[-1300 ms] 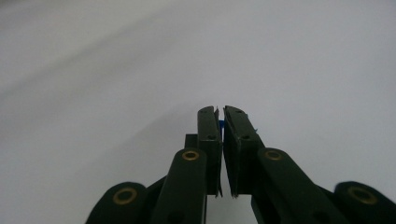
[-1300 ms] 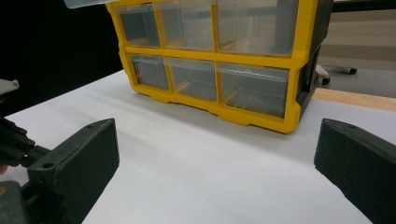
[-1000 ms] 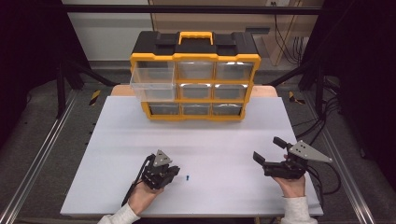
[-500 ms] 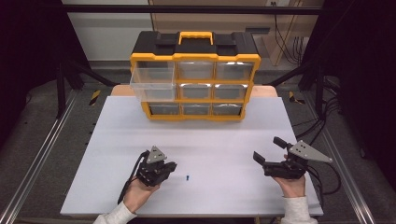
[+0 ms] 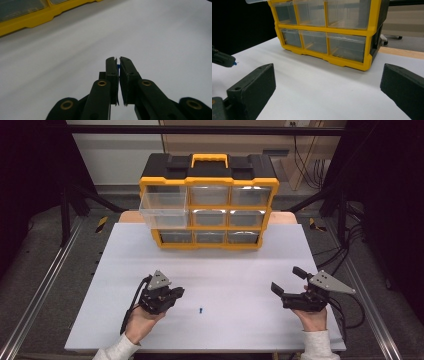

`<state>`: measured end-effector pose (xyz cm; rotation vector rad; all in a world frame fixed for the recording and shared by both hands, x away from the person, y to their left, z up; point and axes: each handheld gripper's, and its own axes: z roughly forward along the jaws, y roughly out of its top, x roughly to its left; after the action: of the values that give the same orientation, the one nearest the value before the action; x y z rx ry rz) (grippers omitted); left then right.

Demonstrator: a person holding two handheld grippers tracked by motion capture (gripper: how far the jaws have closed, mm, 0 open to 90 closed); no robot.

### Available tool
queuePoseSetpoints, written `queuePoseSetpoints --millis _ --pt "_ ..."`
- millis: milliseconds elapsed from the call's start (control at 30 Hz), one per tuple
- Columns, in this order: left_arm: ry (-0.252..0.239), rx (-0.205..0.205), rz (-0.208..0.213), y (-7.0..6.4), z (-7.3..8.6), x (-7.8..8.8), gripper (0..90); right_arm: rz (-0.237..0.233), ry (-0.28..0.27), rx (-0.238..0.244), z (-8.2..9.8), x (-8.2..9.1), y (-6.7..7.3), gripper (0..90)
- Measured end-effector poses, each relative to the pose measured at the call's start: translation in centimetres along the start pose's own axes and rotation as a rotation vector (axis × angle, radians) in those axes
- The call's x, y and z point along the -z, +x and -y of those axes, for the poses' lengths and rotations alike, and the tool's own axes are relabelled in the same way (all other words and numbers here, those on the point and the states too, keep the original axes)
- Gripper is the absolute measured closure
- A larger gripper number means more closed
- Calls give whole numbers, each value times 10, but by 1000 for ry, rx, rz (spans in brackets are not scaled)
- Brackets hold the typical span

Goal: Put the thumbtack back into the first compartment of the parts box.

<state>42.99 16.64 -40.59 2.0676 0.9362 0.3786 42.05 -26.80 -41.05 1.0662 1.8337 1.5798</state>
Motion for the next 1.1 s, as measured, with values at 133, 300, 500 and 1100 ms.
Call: queuePoseSetpoints --millis 133,300,500,1100 --pt "-12 -5 -2 2 -4 5 851 -4 -1 4 1 -1 0 5" --pt "-31 -9 -3 5 -10 10 850 -4 -2 4 0 0 -1 5" --pt "-46 -16 -6 7 -16 17 851 -3 3 4 1 -1 0 5" --pt "-88 -37 -24 17 -36 32 851 -1 0 5 0 -1 -1 5"
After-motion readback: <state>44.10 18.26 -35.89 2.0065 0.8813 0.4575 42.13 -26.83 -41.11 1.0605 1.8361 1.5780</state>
